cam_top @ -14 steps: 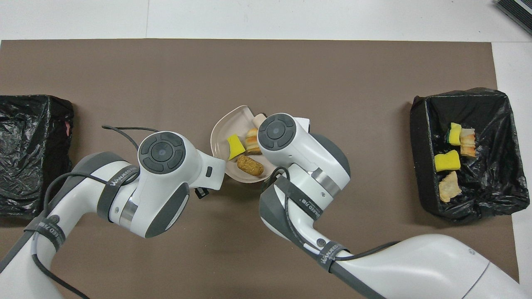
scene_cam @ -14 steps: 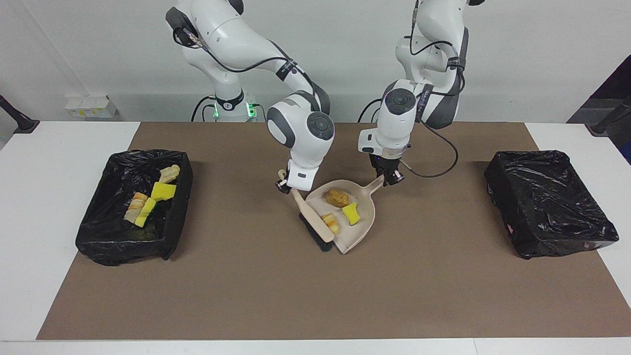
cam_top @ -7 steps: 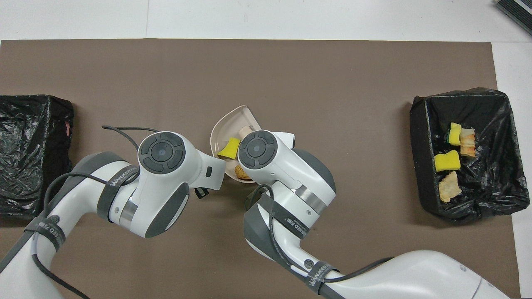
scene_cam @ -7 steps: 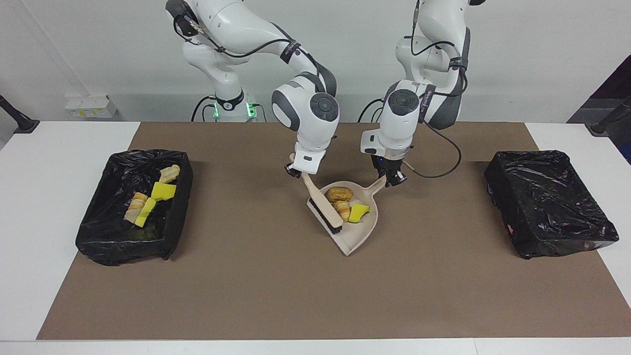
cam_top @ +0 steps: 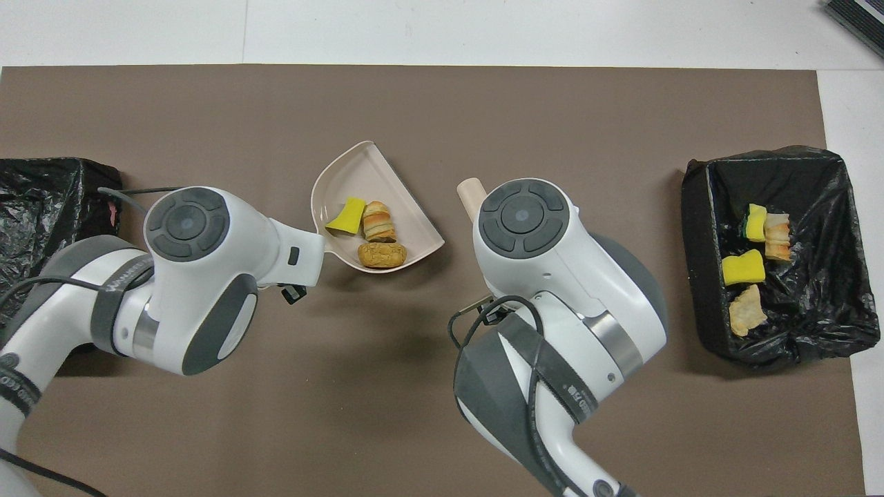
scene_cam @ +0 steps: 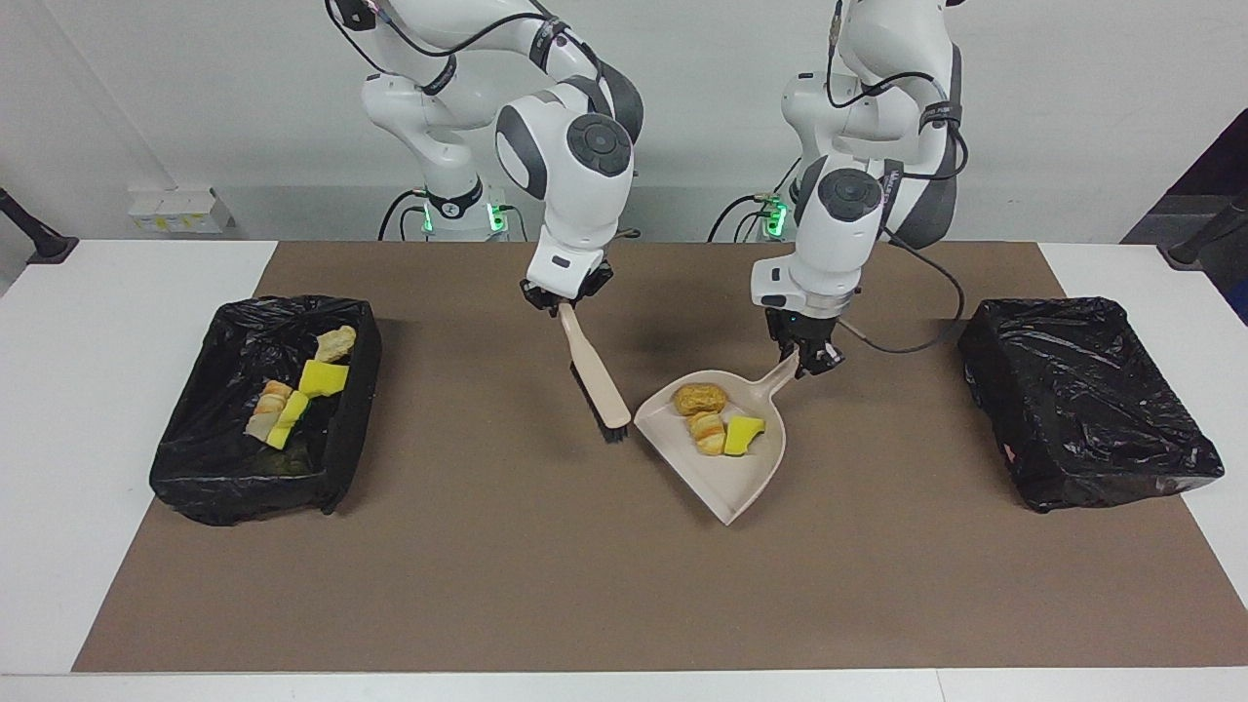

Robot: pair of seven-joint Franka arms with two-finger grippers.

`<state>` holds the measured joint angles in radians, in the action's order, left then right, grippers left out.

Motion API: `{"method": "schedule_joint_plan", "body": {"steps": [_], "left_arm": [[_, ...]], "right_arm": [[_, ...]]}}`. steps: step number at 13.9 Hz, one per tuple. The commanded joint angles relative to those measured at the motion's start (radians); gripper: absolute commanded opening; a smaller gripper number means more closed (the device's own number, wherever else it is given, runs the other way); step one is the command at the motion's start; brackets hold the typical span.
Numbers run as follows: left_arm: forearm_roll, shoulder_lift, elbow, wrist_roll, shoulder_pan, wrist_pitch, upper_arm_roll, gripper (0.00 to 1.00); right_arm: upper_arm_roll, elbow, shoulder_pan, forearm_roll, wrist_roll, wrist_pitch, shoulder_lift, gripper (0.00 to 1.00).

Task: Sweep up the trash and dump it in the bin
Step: 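Carry the loaded dustpan to the bin with the left gripper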

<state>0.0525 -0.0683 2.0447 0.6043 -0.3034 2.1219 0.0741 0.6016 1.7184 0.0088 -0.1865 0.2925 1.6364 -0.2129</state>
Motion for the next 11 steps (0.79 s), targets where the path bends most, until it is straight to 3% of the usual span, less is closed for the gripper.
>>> {"method": "schedule_joint_plan", "body": {"steps": [1, 6, 11], "left_arm": [[-0.077, 0.064, -0.023, 0.128, 0.09, -0.083, 0.003, 0.0], [-0.117, 0.065, -0.17, 0.45, 0.318, -0.31, 0.0, 0.0], [-0.154, -0.01, -0.341, 0.84, 0.616, -0.48, 0.0, 0.0]], "right_arm": [[0.01, 0.029, 0.02, 0.105, 0.111, -0.006, 0.026, 0.0], [0.009, 0.079, 0.129, 0.258, 0.36, 0.034, 0.078, 0.0], [0.009, 0.187, 0.244, 0.259, 0.612, 0.215, 0.063, 0.0]]}}
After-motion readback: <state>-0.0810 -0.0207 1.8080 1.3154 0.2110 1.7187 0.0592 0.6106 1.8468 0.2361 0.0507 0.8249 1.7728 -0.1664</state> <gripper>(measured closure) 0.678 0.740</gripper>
